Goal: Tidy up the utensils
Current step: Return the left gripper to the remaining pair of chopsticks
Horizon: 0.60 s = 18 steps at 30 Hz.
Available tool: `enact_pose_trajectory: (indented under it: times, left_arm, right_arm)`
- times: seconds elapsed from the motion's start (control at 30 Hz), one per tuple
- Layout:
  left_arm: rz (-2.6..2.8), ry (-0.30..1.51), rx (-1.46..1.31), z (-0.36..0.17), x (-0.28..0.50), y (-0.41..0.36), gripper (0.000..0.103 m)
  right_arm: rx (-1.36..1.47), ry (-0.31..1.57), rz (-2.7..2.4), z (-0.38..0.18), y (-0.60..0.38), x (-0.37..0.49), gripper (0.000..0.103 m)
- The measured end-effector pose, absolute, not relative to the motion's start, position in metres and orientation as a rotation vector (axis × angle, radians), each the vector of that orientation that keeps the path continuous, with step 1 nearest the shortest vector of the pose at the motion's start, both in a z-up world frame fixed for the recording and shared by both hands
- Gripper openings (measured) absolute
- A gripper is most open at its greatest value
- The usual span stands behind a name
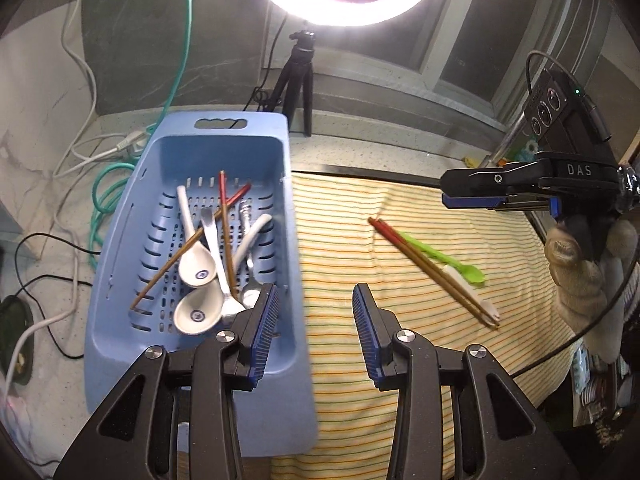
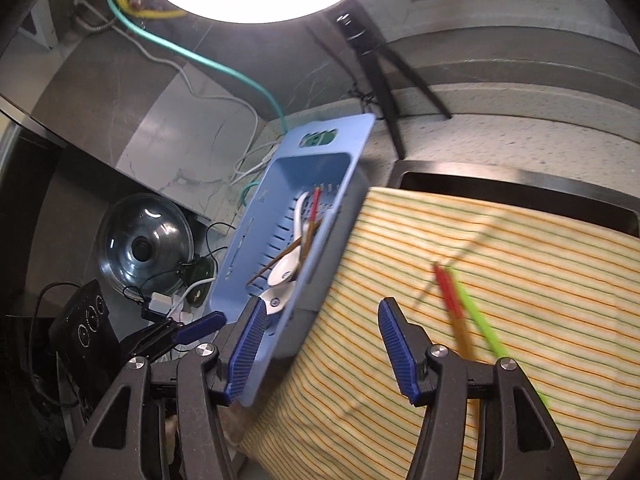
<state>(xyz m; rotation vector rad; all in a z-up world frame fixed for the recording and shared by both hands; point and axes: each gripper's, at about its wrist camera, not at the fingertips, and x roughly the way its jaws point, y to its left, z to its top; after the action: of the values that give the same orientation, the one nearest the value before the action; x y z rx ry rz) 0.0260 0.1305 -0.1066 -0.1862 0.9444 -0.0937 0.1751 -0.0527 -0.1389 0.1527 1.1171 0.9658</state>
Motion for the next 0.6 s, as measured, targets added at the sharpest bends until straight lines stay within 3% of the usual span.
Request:
enact_pose_trajectory:
  times: [0.4,0.6]
  left_arm:
    - [-0.183,0.972,-0.267,-0.125,0.032,0.058,0.037]
    - [-0.212,1.016,-0.288,-0.145,0.031,0.025,0.037]
  right_arm:
    - [0.168,1.195,0.933,-0.157,-0.124,0.191,0.054]
    - [0.145,1.279,0.953,-0.185,-0.128,0.192,0.041]
